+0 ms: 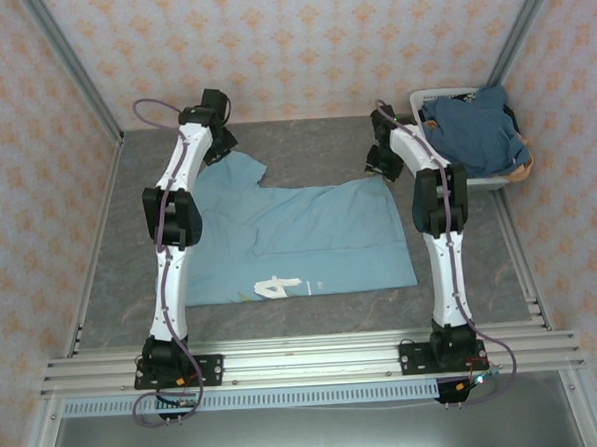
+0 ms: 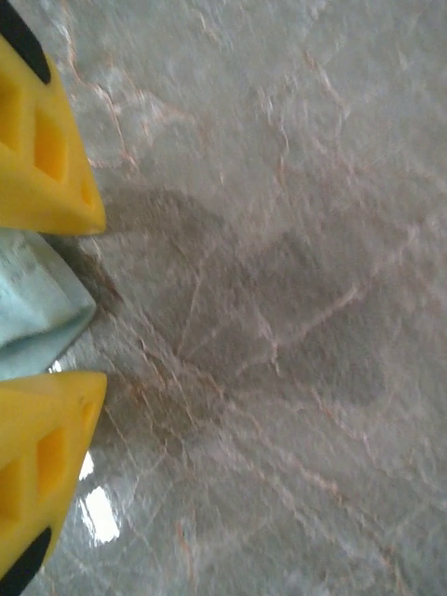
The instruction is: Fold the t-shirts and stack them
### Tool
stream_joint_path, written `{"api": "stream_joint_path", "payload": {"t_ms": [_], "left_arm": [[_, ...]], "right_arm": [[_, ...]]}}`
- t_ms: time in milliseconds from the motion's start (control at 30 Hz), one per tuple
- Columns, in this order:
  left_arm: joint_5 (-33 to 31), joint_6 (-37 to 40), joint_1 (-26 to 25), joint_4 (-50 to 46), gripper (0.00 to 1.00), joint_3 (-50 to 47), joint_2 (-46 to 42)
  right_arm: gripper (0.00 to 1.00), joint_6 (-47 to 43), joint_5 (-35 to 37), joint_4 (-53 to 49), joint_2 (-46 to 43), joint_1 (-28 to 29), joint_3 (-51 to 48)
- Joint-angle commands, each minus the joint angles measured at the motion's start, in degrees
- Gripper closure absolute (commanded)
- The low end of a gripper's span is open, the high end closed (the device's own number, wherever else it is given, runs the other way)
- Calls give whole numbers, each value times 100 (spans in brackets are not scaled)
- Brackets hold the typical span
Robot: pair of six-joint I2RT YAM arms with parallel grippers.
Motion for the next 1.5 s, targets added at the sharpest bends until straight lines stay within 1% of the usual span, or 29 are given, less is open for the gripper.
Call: {"api": "stream_joint_path", "payload": {"t_ms": [0, 33, 100, 133, 200, 233, 400, 733, 900, 1033, 1133, 1300, 1400, 1467], "left_arm": [[-26, -116, 51, -49, 100, -27, -284], [-29, -116, 51, -56, 100, -25, -283], [-33, -108, 56, -52, 100, -25, -291], [-42, -99, 60, -60, 100, -28, -301], [-70, -81, 73, -50, 100, -25, -336], [-71, -73, 86, -46, 100, -24, -366], [-110, -46, 239, -49, 100, -29, -550], [-145, 24, 387, 70, 100, -277, -1066], [-167, 151, 409, 38, 100, -330, -1245], [-56, 265, 420, -37, 100, -536, -1393], [77, 381, 412, 10, 100, -894, -1625], [76, 741, 313, -176, 100, -1685, -2164], [-109, 1041, 232, -112, 100, -2573, -2783], [-190, 1076, 227, 22, 100, -3302, -3292]], "right_arm": [[64, 133, -103, -165, 137, 16, 67], [69, 146, -92, -167, 137, 16, 50], [82, 170, -34, -167, 129, 15, 49], [90, 177, 19, -167, 108, 15, 49], [99, 174, 128, -154, 36, 11, 49], [100, 162, 180, -141, -17, 9, 49], [100, 79, 405, -70, -264, -35, 110], [100, -6, 394, -237, -328, -54, 729], [100, 28, 270, -257, -347, -57, 722], [100, 34, 165, -171, -462, -65, 539], [100, 21, -2, 4, -672, -56, 303], [100, -39, -228, 174, -1170, -36, -253], [100, -53, -360, 385, -1643, -20, -898], [100, -51, -390, 494, -1957, -1, -1355]]}}
